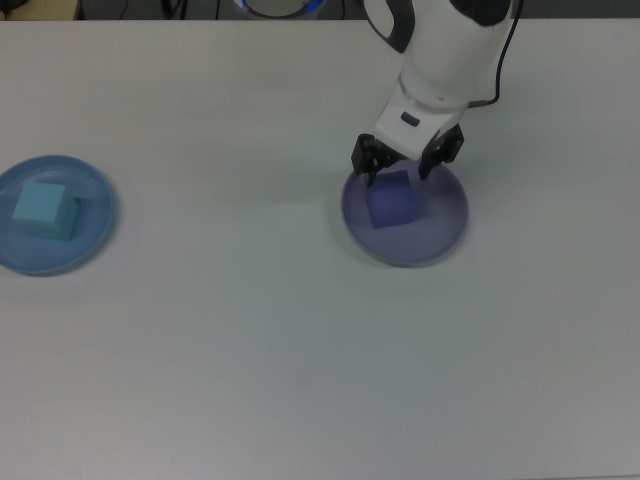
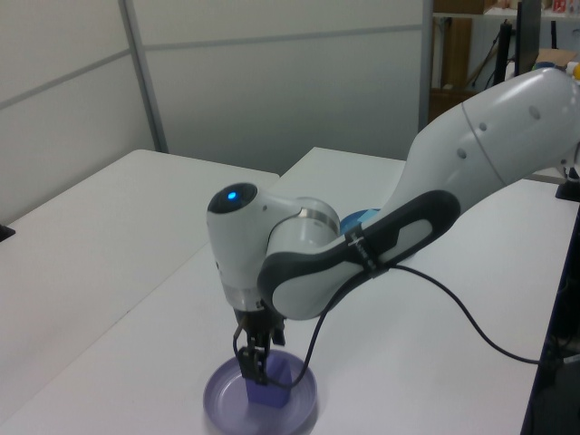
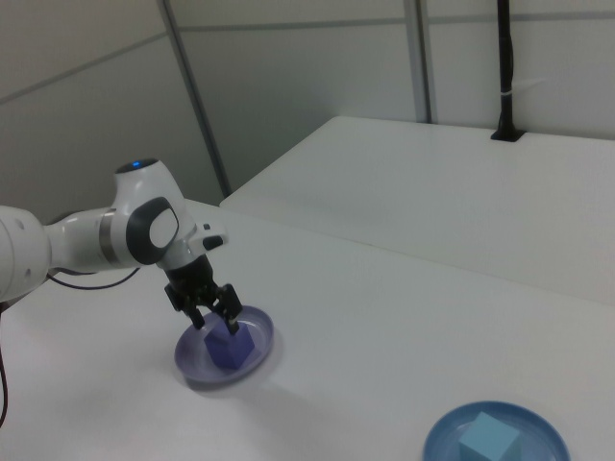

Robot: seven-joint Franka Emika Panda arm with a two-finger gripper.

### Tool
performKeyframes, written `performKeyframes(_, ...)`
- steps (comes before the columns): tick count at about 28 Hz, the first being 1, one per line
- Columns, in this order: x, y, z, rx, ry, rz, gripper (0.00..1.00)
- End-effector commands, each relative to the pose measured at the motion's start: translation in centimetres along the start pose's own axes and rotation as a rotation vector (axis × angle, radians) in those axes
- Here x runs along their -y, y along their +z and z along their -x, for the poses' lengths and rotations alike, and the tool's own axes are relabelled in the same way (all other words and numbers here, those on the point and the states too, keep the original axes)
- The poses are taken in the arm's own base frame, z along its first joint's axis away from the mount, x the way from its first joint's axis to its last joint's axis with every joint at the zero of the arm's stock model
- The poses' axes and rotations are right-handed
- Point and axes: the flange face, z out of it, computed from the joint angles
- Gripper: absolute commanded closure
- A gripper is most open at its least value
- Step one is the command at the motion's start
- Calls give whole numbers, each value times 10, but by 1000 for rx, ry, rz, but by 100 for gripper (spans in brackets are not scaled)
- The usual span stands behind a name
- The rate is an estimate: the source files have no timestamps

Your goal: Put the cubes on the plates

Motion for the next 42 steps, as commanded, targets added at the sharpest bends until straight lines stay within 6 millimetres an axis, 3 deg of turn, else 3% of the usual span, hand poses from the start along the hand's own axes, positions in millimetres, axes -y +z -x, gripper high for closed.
performKeyframes(1, -20, -49, 14, -31, -12, 24, 0)
performKeyframes(4, -54, -88, 24, -30, 39, 37, 0)
performKeyframes(6, -76, -100, 29, -21, 75, 45, 0)
performKeyframes(7, -100, -112, 34, -34, 110, 48, 0)
performKeyframes(13, -148, -136, 50, -42, 194, -9, 0)
performKeyframes(16, -160, -143, 60, -18, 196, -16, 0)
performKeyframes(20, -193, -176, 82, -56, 244, -32, 0)
performKeyframes(25, -219, -190, 93, -75, 287, -51, 0)
performKeyframes(30, -238, -205, 91, -108, 315, -48, 0)
performKeyframes(42, -237, -207, 90, -110, 324, -51, 0)
